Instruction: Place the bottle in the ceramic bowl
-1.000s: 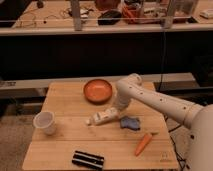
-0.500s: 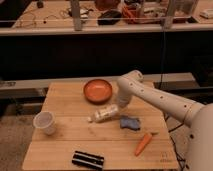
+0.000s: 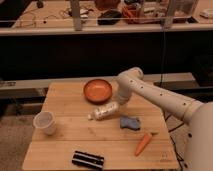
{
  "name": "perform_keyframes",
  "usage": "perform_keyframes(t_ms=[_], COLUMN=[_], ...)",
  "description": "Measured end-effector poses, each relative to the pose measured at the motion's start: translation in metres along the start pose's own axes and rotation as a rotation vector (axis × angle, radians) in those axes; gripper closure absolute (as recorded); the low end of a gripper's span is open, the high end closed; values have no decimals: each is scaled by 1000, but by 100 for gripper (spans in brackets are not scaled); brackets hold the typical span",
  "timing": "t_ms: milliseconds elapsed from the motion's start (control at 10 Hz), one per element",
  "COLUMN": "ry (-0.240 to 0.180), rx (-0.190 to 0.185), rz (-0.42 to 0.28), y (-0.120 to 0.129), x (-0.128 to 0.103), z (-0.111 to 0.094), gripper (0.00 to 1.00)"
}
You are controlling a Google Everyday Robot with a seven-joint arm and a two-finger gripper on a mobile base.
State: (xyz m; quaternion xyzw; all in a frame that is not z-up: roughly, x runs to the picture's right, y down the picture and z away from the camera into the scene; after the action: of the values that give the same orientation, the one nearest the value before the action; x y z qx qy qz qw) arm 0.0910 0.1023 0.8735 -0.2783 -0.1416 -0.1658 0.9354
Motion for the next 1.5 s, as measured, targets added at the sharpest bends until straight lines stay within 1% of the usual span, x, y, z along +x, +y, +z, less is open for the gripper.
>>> perform_keyframes(t_ms=[300,600,800,1000,1300,1500], ry=[0,3,3,6,9,12], rx=[4,13,11,16,25,21], rz=[0,12,10,7,17,14], y=[-2,-11,-11,-15,-25,-22], x=[-1,1,2,1,4,2], z=[8,4,7,9,6,11], gripper=[100,100,100,100,100,100])
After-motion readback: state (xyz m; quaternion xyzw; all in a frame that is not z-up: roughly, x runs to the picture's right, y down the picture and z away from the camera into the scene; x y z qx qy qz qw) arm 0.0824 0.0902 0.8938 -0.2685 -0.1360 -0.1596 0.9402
